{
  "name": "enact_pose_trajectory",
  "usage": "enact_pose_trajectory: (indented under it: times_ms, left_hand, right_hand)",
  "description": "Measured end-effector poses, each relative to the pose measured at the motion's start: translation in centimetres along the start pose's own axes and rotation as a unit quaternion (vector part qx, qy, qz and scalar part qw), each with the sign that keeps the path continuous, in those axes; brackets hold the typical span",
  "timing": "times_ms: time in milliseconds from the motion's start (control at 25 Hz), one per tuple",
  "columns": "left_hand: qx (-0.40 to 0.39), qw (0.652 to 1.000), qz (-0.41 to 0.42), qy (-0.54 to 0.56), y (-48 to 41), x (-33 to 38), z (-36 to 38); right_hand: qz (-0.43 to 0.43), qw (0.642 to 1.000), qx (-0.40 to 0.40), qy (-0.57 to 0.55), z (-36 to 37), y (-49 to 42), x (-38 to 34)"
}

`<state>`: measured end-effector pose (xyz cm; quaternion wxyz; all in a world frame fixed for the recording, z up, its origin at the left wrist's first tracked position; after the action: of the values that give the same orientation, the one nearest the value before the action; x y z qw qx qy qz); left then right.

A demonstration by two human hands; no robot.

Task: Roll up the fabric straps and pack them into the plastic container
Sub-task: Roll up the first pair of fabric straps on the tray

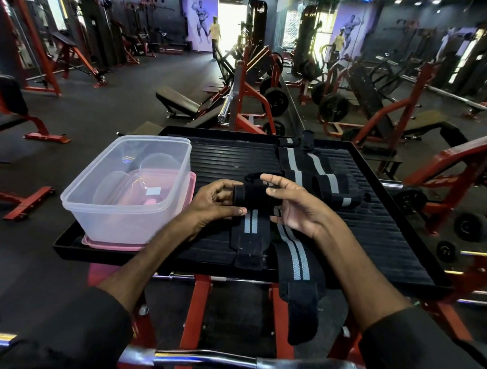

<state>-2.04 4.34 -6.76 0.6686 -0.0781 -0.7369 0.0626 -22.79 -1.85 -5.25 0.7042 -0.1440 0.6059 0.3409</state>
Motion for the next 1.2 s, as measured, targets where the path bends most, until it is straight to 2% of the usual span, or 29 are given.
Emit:
enact_pose_trajectory:
  times_ms: [80,200,320,440,560,640,720,880,960,1080,1200]
  left_hand:
    - [0.012,0.999,0.032,-0.007,0.0,0.2,0.0]
    - [0.024,0.995,0.077,-0.052,0.1,0.5,0.0]
    - [0.029,0.995,0.082,-0.056,0.0,0.5,-0.1]
    - [-0.029,0.999,-0.011,0.023,0.3,0.2,-0.2]
    - [-0.122,0.983,-0.12,0.059,0.4,-0.6,-0.3]
    - [-0.148,0.974,-0.148,0.084,0.3,-0.5,0.0]
    - [-0.132,0.979,-0.129,0.085,0.3,-0.1,0.4]
    - [-0.041,0.997,-0.042,0.041,0.0,-0.7,0.8]
    - [-0.016,0.999,-0.023,0.035,0.0,-0.8,0.9]
    - [-0.013,0.999,-0.007,0.047,0.0,-0.3,0.7]
    - [-0.016,0.998,-0.004,0.061,0.0,0.0,0.7]
  right_hand:
    - [0.018,0.999,0.013,0.029,0.2,-0.3,0.0]
    - [0.045,0.988,-0.005,0.145,0.0,-0.6,0.5]
    - [0.005,0.981,0.029,0.192,-0.1,-0.7,0.6]
    - [-0.056,0.982,0.062,0.169,0.0,-0.7,0.9]
    - [-0.088,0.983,0.067,0.146,-0.1,-0.6,1.1]
    - [-0.114,0.98,0.062,0.151,-0.1,-0.3,0.8]
    - [-0.139,0.976,0.053,0.157,-0.1,-0.2,0.6]
    - [-0.166,0.964,0.061,0.199,0.2,-0.4,0.5]
    - [-0.141,0.97,0.037,0.194,0.1,-0.2,-0.1]
    - [-0.04,0.996,-0.047,0.058,0.2,0.2,-1.1]
    - [-0.016,0.998,0.013,0.06,0.1,-0.2,-1.3]
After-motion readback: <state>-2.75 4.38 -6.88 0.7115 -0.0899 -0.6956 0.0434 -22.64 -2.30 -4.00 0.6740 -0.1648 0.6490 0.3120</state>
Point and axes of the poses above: each hand's wrist, its own y-axis away from the middle knuckle, its own z-axis out of the palm, x = y × z, the point moved 2 cm from there along -y, towards the middle knuckle, and after that the axes turned 6 degrees about z, right-handed, at the moved point
